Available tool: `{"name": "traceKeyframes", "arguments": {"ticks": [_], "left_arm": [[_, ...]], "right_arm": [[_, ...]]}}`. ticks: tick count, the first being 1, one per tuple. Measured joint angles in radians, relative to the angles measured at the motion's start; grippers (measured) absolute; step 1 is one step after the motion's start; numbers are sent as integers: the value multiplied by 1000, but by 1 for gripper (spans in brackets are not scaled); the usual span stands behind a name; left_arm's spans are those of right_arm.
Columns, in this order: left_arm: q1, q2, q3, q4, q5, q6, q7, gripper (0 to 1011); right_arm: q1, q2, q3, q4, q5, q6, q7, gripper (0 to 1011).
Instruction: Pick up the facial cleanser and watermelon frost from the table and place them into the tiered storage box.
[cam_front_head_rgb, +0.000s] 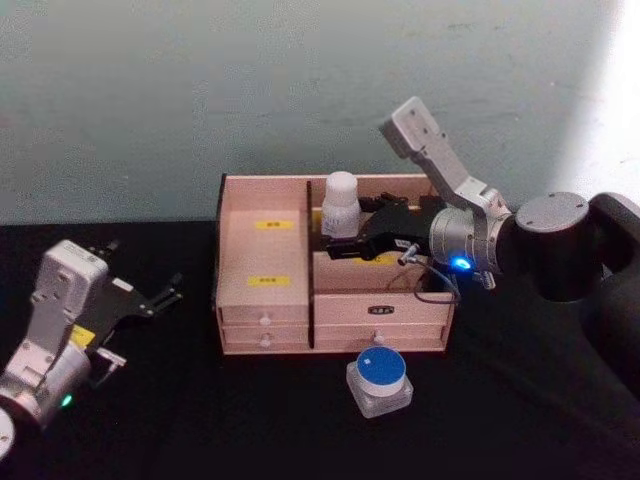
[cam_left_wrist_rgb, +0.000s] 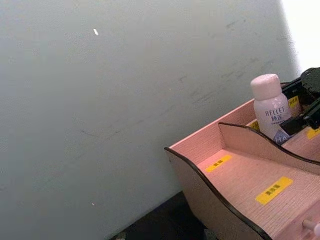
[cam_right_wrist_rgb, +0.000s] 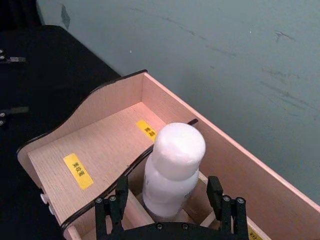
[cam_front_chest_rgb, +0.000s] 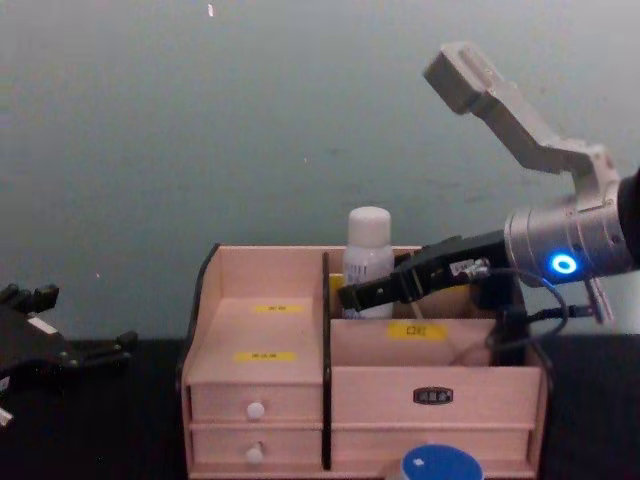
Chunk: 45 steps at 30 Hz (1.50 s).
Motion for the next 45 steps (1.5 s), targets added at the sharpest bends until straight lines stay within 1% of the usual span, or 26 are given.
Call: {"name": "traceKeyframes", "arguments": {"ticks": [12,16,18,22,24,25,28,29,30,31,34,35,37,38,39,40,42,43,45], "left_arm": [[0,0,0,0,0,0,0,1001],[0,0,0,0,0,0,0,1001],[0,0,0,0,0,0,0,1001],[0,0,0,0,0,0,0,1001],[0,0,0,0,0,0,0,1001],[0,0,0,0,0,0,0,1001],[0,0,0,0,0,0,0,1001],[0,0,0,0,0,0,0,1001],[0,0,0,0,0,0,0,1001],[0,0,0,0,0,0,0,1002],[0,0,0,0,0,0,0,1001],[0,0,0,0,0,0,0,1002],[0,0,0,0,0,0,0,1001],[0,0,0,0,0,0,0,1001],[0,0,0,0,0,0,0,1001],[0,0,0,0,0,0,0,1001],[0,0,0,0,0,0,0,1001],[0,0,0,0,0,0,0,1002],[0,0,0,0,0,0,0,1001]], "right_arm": [[0,0,0,-1,1,0,-1,1003],[-12,10,10,-33,4,6,-1,1002],[-31,24,22,-75,10,16,-2,1002],[-55,44,33,-125,18,32,-4,1003],[-75,63,41,-168,24,47,-4,1002],[-93,79,47,-201,30,58,-5,1003],[-122,106,56,-251,41,75,-5,1002],[-142,124,61,-286,49,86,-4,1002],[-153,135,64,-305,53,91,-3,1003],[-176,158,69,-341,61,99,1,1003],[-210,194,75,-394,73,107,9,1002],[-235,220,80,-429,82,110,15,1003],[-259,246,84,-464,92,113,22,1002],[-280,269,88,-492,101,115,28,1002],[-280,269,88,-492,101,115,28,1002],[-302,294,90,-521,109,116,34,1003],[-324,319,92,-551,116,117,40,1003],[-345,343,94,-577,122,117,45,1002],[-363,364,94,-599,128,117,49,1003]]}}
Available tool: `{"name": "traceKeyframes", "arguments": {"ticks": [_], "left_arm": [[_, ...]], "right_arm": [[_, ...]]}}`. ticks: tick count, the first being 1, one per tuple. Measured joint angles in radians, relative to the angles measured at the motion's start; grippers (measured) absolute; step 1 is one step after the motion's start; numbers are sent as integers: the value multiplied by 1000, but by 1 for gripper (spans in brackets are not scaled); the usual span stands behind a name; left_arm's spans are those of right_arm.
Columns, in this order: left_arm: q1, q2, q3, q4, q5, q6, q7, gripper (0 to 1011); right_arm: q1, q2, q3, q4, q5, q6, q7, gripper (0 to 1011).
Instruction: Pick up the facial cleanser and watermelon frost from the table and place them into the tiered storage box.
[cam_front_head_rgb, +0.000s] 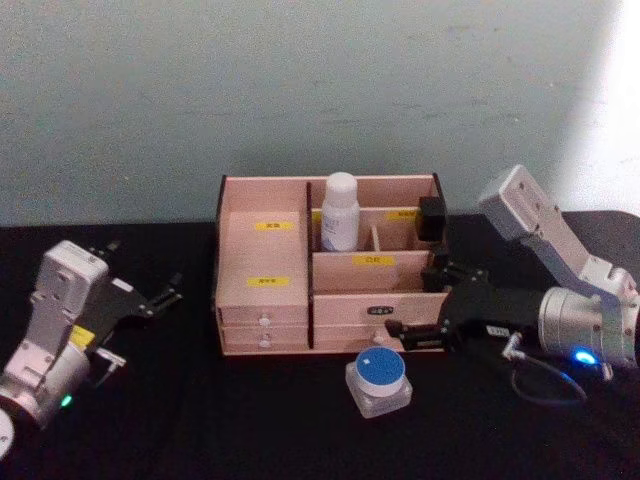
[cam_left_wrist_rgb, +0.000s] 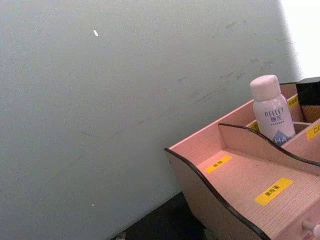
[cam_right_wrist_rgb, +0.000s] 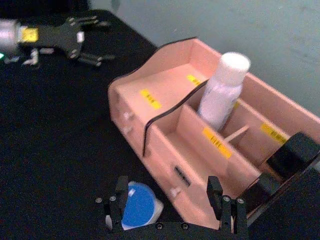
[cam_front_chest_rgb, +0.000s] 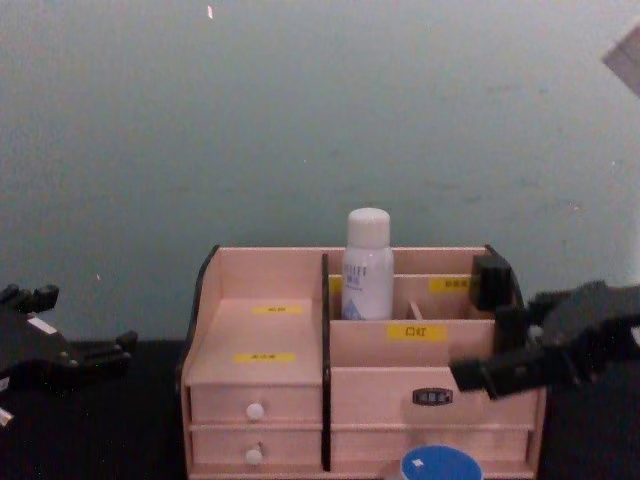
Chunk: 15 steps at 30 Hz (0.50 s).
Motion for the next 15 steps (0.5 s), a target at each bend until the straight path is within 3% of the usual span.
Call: {"name": "traceKeyframes", "arguments": {"ticks": [6,15], "left_arm": [[0,0,0,0,0,0,0,1002],[0,0,0,0,0,0,0,1001]], "right_arm": [[-54,58,-7,-57,20,-1,5,1003],[-53,59,-51,-47,23,14,3,1002]]}}
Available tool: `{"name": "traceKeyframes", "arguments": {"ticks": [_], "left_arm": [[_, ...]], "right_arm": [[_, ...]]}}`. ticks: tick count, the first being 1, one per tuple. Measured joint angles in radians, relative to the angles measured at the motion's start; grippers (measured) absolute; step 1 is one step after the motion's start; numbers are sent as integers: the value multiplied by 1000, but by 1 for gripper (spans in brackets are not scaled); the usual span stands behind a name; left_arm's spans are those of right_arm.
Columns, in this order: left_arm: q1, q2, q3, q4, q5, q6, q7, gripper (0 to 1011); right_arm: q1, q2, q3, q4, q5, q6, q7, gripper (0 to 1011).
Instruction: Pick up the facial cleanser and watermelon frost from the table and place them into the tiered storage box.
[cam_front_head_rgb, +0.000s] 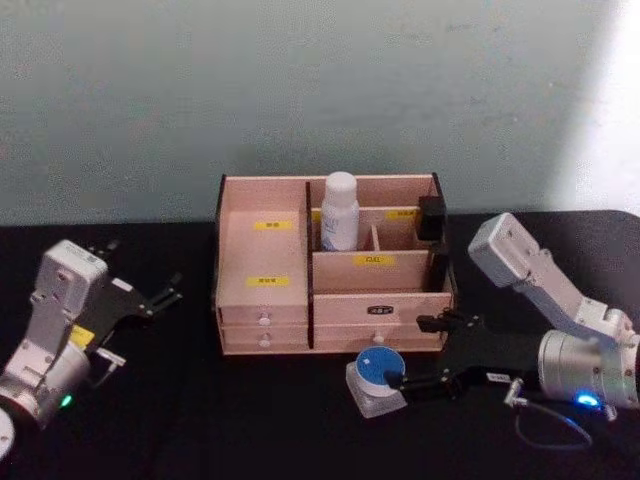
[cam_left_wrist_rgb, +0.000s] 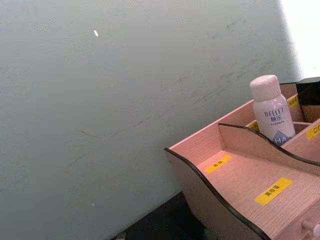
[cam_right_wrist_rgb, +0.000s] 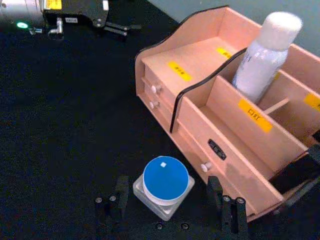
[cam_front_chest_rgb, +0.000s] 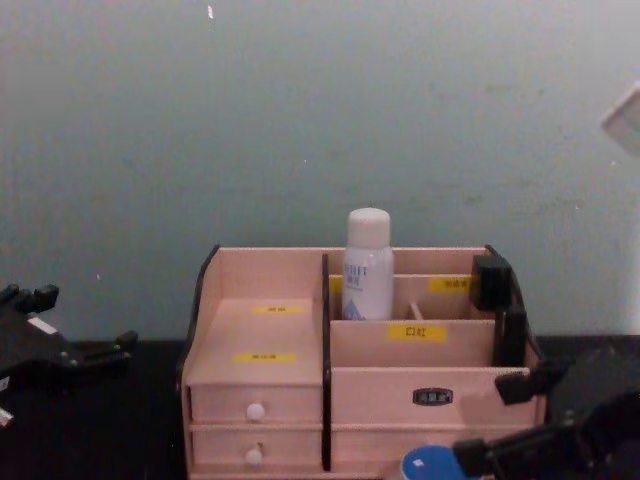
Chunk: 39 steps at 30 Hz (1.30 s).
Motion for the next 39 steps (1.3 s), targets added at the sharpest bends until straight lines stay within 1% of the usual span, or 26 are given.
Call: {"name": "traceKeyframes", "arguments": {"ticks": [7,14,39], "left_arm": [[0,0,0,0,0,0,0,1002],[0,0,0,0,0,0,0,1001],[0,0,0,0,0,0,0,1001]], "right_arm": [[18,-19,-31,32,-11,15,-6,1003],[38,-40,-52,67,-24,20,-9,1002],[104,-107,-96,178,-55,18,10,1003]]}}
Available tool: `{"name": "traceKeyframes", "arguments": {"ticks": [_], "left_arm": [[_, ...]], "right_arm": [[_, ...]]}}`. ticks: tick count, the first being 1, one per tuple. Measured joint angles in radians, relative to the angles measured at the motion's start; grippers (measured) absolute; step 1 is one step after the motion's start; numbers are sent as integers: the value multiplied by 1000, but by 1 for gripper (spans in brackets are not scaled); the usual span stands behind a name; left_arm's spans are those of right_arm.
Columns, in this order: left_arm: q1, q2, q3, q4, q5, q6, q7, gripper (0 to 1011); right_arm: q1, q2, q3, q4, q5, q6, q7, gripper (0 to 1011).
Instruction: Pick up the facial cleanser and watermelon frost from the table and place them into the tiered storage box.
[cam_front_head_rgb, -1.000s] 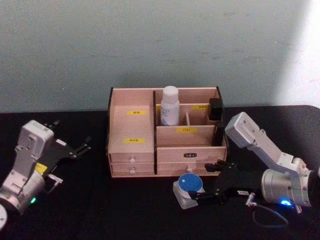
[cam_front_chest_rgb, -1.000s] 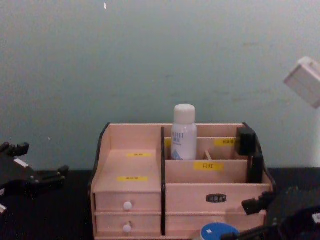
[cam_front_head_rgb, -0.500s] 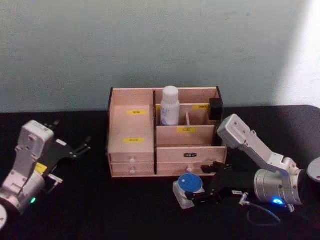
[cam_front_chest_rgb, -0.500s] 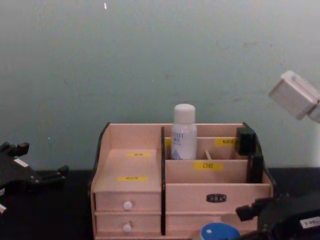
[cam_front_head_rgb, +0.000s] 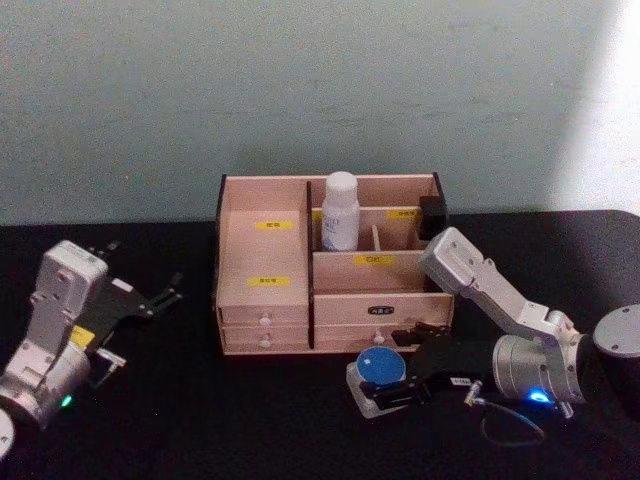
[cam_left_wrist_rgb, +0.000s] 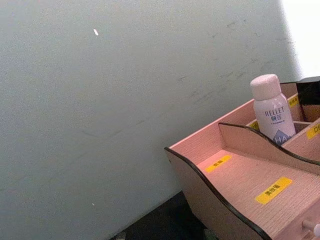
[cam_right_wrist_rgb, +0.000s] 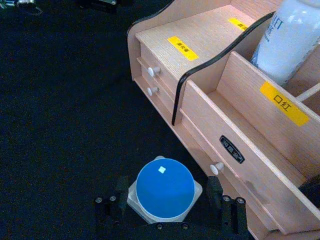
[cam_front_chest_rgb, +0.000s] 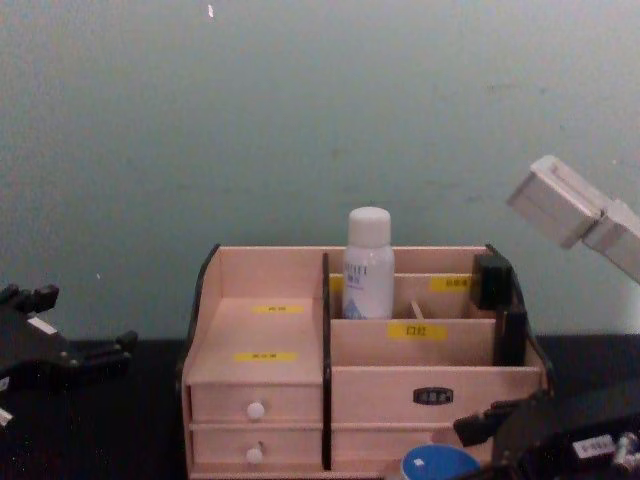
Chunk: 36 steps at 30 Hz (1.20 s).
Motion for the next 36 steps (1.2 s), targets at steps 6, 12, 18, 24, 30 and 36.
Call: {"name": "traceKeyframes", "arguments": {"ticks": [6,12,18,24,30,36], "left_arm": [[0,0,0,0,0,0,0,1001],[0,0,0,0,0,0,0,1001],[0,0,0,0,0,0,0,1001],[0,0,0,0,0,0,0,1001],[0,0,0,0,0,0,0,1001],[0,0,0,0,0,0,0,1001]], "right_arm": [[8,-8,-5,12,-3,0,3,1003],[14,-14,-9,21,-7,1,7,1003],[19,-17,-12,28,-9,2,11,1003],[23,-22,-16,37,-11,3,14,1003],[26,-26,-19,44,-13,4,16,1002],[28,-29,-22,47,-19,5,14,1002]]}}
